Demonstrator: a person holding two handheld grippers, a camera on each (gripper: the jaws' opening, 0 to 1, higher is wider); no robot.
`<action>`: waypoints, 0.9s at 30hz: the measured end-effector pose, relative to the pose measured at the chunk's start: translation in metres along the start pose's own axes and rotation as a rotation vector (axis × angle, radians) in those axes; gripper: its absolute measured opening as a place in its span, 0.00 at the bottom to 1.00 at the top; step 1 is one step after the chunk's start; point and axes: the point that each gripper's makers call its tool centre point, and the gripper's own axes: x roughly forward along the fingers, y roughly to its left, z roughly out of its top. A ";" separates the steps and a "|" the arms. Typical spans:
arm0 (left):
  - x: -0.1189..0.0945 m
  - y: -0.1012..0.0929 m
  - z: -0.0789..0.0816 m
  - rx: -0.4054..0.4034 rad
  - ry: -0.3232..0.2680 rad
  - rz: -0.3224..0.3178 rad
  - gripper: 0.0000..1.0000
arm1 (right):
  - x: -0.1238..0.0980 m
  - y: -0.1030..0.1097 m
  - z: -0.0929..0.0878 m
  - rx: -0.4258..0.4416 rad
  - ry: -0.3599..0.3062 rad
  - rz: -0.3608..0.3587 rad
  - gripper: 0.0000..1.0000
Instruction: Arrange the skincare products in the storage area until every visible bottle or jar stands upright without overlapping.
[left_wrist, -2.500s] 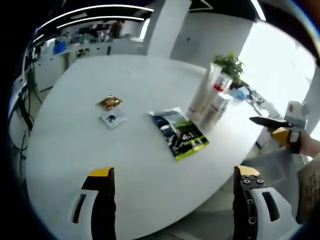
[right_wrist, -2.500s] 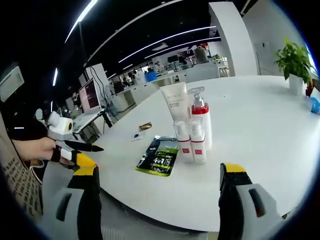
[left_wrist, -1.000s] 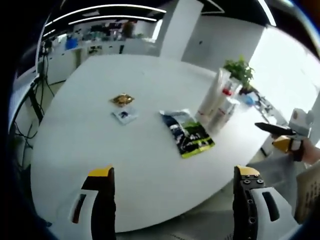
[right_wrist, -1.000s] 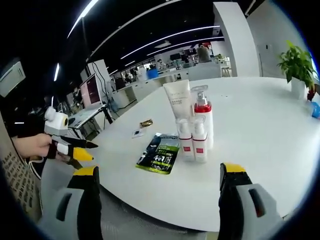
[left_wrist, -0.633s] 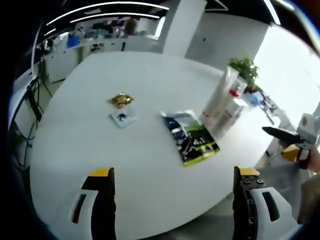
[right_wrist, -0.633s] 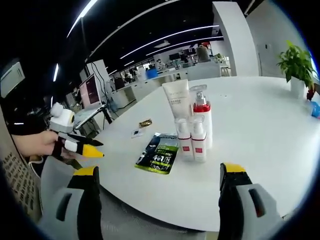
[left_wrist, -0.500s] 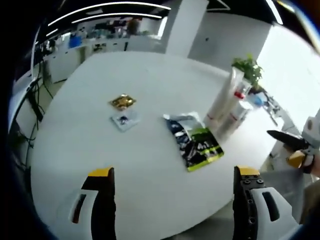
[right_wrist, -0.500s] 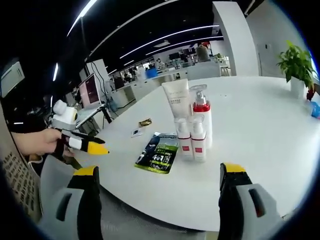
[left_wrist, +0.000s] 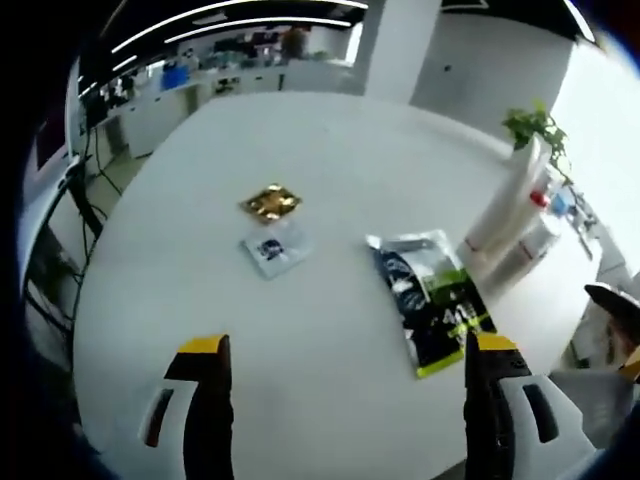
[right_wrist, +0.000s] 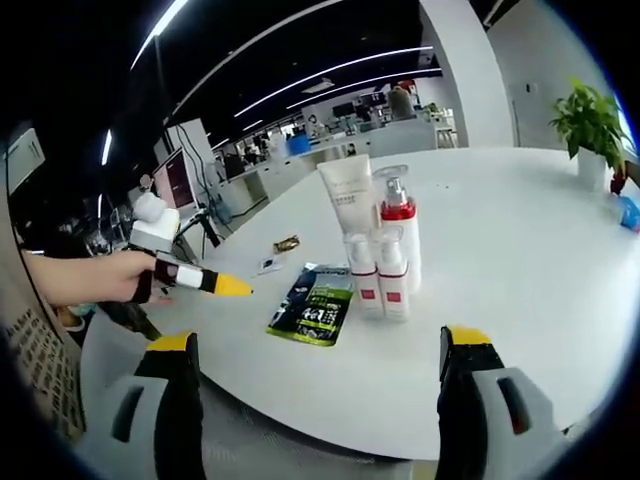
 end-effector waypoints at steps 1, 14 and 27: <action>0.002 0.000 0.001 0.000 0.001 0.002 0.95 | 0.000 0.000 0.000 0.002 0.000 -0.002 1.00; 0.041 0.025 0.018 -0.095 0.016 0.108 0.93 | 0.001 -0.004 -0.002 0.014 0.015 -0.025 1.00; 0.072 0.046 0.043 -0.111 -0.028 0.236 0.80 | 0.002 -0.009 -0.005 0.041 0.033 -0.047 1.00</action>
